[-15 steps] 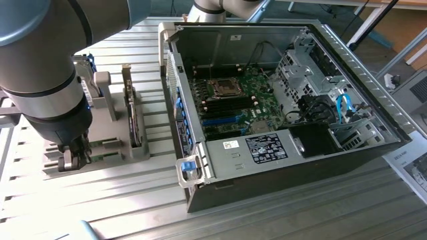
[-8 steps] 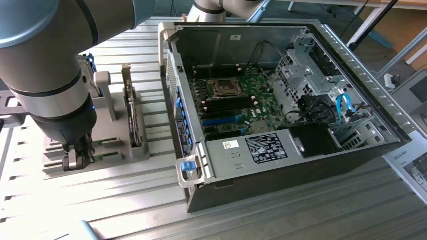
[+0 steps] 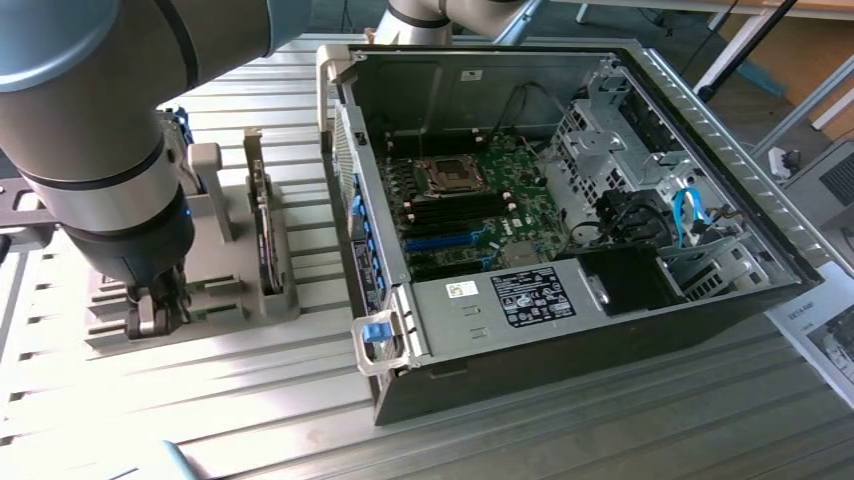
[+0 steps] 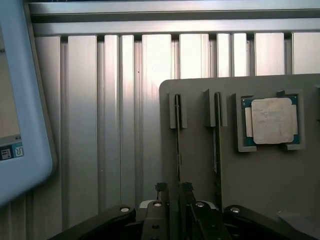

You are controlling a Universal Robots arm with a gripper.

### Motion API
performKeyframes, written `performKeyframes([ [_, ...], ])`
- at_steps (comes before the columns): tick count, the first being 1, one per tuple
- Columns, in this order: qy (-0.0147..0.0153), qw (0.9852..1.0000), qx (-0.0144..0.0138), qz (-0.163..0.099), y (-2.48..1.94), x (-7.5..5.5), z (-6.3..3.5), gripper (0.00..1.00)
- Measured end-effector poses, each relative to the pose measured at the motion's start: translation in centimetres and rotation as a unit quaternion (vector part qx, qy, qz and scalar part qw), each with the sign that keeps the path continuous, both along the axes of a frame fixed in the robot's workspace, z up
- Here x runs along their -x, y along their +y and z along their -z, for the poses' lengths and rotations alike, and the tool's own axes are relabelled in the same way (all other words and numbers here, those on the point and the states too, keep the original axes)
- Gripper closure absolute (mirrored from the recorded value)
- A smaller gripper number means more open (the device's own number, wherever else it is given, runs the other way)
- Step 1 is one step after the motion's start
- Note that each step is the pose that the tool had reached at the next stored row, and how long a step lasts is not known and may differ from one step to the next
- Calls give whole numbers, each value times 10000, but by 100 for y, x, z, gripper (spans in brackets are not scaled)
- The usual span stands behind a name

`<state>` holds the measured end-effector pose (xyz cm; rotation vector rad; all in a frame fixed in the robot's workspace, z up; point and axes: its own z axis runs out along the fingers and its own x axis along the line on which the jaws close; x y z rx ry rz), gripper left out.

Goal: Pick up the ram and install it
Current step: 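Pick up the ram and move it above insertion slot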

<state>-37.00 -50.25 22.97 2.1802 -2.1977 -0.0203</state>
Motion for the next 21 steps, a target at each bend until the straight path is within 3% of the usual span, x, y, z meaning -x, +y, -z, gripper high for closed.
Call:
performKeyframes([
  [21, -24, 10000, 5, -51, 26, -17, 18, 76],
])
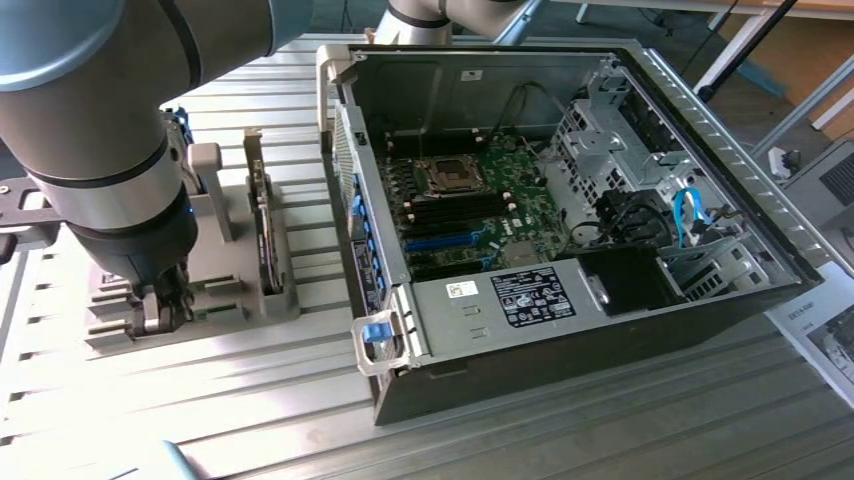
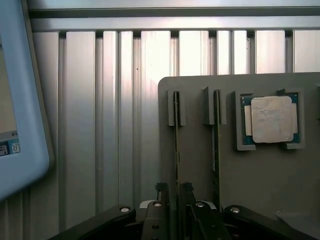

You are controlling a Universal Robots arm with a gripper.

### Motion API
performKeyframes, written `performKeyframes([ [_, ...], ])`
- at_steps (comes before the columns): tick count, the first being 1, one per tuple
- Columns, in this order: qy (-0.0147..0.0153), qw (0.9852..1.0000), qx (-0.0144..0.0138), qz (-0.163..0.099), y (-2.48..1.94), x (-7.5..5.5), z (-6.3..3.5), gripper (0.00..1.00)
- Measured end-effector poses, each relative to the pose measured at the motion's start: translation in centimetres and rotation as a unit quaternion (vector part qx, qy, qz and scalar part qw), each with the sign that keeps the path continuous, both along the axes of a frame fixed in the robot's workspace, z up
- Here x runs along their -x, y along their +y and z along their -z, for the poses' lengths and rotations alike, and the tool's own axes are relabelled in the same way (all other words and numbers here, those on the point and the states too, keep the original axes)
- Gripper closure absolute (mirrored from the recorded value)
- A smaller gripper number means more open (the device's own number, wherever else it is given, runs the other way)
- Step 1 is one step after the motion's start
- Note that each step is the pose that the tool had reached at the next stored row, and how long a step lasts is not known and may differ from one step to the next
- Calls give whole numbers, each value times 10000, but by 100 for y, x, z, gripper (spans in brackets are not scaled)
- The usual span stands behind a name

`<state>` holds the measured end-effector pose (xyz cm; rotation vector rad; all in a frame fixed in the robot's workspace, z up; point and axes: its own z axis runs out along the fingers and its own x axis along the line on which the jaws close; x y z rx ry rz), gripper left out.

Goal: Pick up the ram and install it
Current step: 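Pick up the ram and move it above insertion slot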

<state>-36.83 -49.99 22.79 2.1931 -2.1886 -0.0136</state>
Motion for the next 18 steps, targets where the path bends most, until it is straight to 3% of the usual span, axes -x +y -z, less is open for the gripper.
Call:
performKeyframes([
  [6, 0, 10000, 2, -9, 26, -21, 4, 76],
  [11, -44, 10000, 82, -20, 28, -21, 30, 76],
  [13, -63, 9999, 127, -28, 28, -21, 35, 76],
  [18, -64, 9999, 127, -28, 29, -21, 35, 76],
])
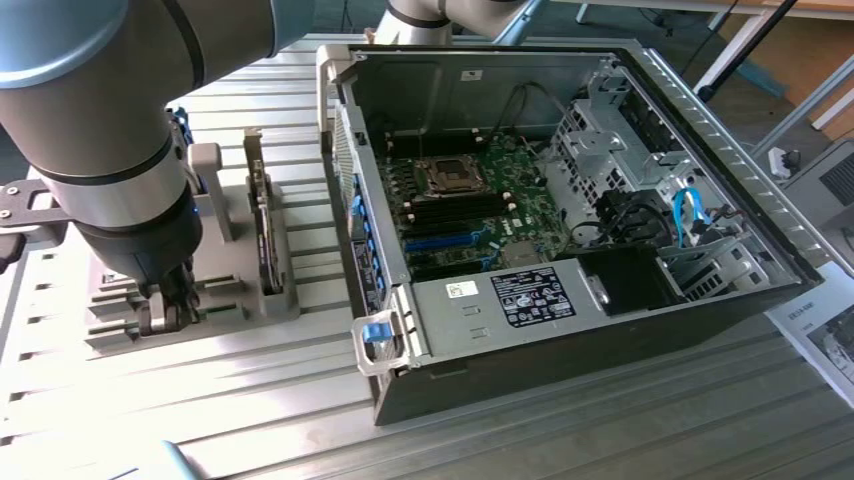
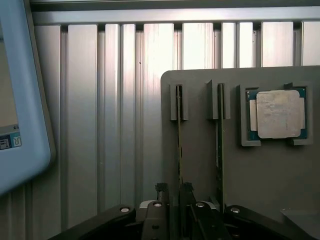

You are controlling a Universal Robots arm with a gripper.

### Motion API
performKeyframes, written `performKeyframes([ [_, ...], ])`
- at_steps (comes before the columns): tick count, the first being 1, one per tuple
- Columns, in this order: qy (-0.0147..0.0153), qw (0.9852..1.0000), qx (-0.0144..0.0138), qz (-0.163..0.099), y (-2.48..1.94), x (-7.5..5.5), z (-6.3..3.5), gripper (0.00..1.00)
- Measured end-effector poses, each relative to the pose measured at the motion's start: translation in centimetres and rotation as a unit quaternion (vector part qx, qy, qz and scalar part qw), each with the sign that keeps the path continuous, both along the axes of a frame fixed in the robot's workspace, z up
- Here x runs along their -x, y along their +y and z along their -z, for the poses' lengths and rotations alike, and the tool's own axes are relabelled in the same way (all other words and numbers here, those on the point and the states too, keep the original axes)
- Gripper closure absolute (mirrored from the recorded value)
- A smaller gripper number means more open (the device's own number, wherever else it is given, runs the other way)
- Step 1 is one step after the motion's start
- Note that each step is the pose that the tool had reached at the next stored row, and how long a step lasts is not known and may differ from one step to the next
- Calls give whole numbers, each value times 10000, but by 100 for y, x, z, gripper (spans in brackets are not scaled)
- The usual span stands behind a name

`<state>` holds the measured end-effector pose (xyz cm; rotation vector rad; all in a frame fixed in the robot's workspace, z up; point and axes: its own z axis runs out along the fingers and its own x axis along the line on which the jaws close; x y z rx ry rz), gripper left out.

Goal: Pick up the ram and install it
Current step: 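Pick up the ram and move it above insertion slot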

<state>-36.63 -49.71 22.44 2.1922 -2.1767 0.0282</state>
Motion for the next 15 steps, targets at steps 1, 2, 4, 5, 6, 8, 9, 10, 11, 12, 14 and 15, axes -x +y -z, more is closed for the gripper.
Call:
performKeyframes([
  [1, 0, 10000, 0, 0, 0, 0, 0, 76],
  [2, 0, 10000, 0, 0, 0, 0, 0, 76],
  [4, -13, 10000, -10, 0, 0, -1, 0, 76],
  [5, -29, 10000, -31, 0, 1, 0, -1, 76],
  [6, -43, 10000, -55, 1, 1, 1, 0, 76],
  [8, -62, 9999, -92, 1, 0, 0, 0, 76],
  [9, -64, 9999, -97, 0, 1, 0, 1, 76],
  [10, -65, 9999, -98, 1, 1, 0, 1, 76],
  [11, -67, 9999, -100, 0, 0, 0, 0, 76],
  [12, -73, 9999, -105, 1, 0, 0, 0, 76],
  [14, -94, 9999, -114, -1, -1, 0, 0, 76],
  [15, -105, 9999, -115, 0, 0, 1, 0, 76],
])
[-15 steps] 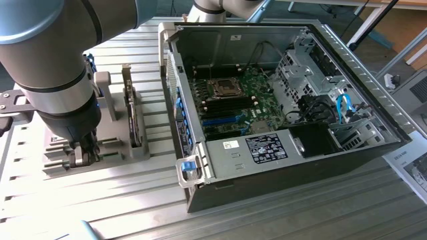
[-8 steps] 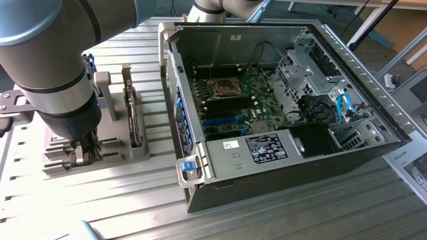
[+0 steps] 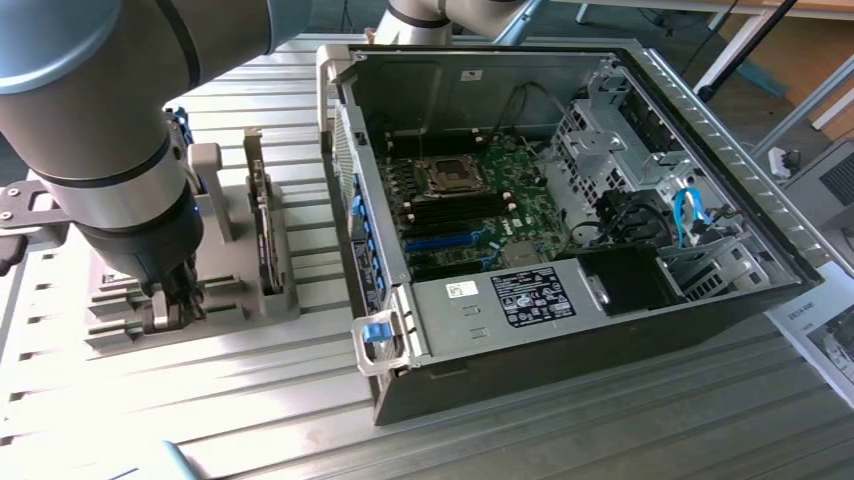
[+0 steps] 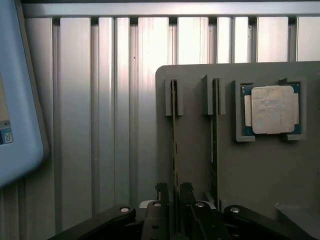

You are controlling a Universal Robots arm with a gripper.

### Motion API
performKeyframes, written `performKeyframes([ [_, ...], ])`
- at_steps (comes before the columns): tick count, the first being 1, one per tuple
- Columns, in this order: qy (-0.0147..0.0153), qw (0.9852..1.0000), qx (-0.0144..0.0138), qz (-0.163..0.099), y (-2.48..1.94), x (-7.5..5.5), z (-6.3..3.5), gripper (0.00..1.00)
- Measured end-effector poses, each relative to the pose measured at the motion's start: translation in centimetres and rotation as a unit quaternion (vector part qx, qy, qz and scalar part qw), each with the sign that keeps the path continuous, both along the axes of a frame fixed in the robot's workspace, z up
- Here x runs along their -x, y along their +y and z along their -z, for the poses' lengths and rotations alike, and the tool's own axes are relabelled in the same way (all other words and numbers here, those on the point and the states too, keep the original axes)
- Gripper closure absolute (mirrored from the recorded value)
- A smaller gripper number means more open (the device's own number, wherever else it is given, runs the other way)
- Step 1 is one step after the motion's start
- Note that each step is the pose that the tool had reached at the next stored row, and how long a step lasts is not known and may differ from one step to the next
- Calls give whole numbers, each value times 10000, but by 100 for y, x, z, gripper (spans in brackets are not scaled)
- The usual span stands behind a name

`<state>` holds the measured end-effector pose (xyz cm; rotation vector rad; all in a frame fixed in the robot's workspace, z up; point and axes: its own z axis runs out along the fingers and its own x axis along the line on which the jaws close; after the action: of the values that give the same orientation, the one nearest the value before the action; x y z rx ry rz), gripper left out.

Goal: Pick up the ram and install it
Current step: 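Pick up the ram and move it above insertion slot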

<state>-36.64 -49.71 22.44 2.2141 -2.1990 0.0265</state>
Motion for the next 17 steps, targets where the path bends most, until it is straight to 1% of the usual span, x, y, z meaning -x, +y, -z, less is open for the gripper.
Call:
performKeyframes([
  [2, -14, 10000, 0, 0, 0, 3, 0, 76],
  [5, -14, 10000, 0, 0, 0, 4, 0, 76],
  [9, -15, 10000, -1, 0, 11, 23, 6, 76],
  [17, -15, 10000, -1, 0, 46, 41, 55, 76],
])
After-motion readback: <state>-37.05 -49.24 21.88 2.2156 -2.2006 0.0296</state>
